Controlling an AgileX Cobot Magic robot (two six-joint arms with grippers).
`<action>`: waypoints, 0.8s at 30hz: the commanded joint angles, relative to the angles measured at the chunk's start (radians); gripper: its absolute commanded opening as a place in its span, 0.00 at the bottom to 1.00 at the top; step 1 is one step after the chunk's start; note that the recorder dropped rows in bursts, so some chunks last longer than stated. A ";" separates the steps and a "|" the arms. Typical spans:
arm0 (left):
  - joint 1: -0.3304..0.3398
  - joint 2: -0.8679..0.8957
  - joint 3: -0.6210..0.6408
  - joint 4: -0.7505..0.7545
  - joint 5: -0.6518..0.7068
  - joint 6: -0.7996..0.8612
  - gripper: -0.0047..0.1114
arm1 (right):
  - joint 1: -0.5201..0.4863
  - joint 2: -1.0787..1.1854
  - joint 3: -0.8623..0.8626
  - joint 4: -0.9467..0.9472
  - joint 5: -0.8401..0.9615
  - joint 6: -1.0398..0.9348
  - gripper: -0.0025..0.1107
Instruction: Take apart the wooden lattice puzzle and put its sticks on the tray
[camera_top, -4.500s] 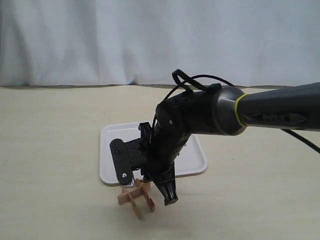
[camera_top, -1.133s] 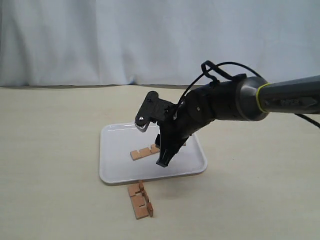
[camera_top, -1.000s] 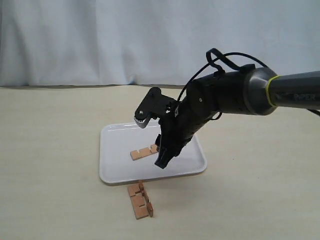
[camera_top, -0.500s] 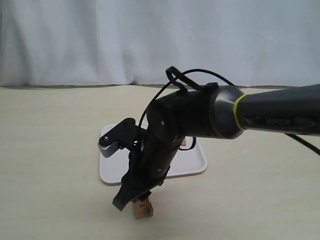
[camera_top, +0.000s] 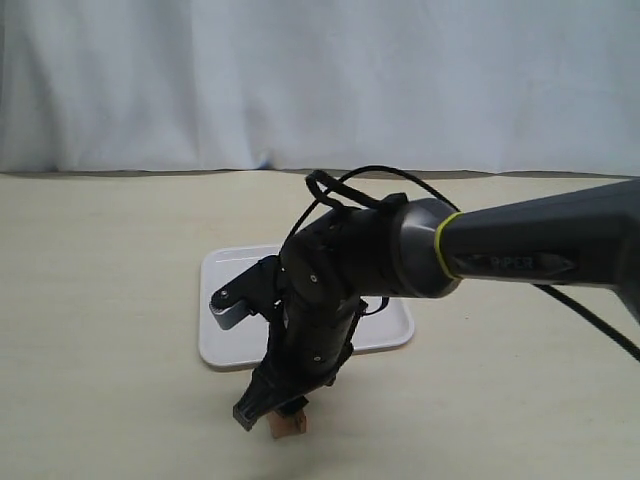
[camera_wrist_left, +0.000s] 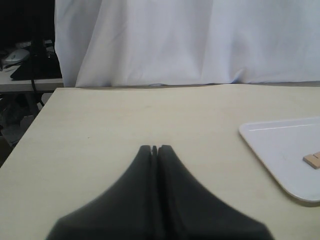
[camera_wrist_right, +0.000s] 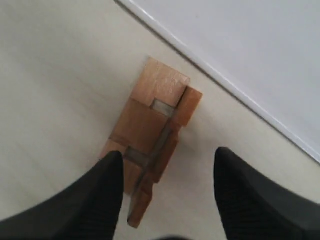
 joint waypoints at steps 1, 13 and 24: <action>0.000 0.000 0.003 0.002 -0.011 -0.002 0.04 | 0.000 0.020 -0.002 -0.008 -0.021 0.009 0.38; 0.000 0.000 0.003 0.002 -0.011 -0.002 0.04 | 0.000 -0.100 -0.002 -0.201 -0.011 -0.003 0.06; 0.000 0.000 0.003 0.002 -0.009 -0.002 0.04 | -0.013 -0.107 -0.002 -0.262 -0.017 0.031 0.07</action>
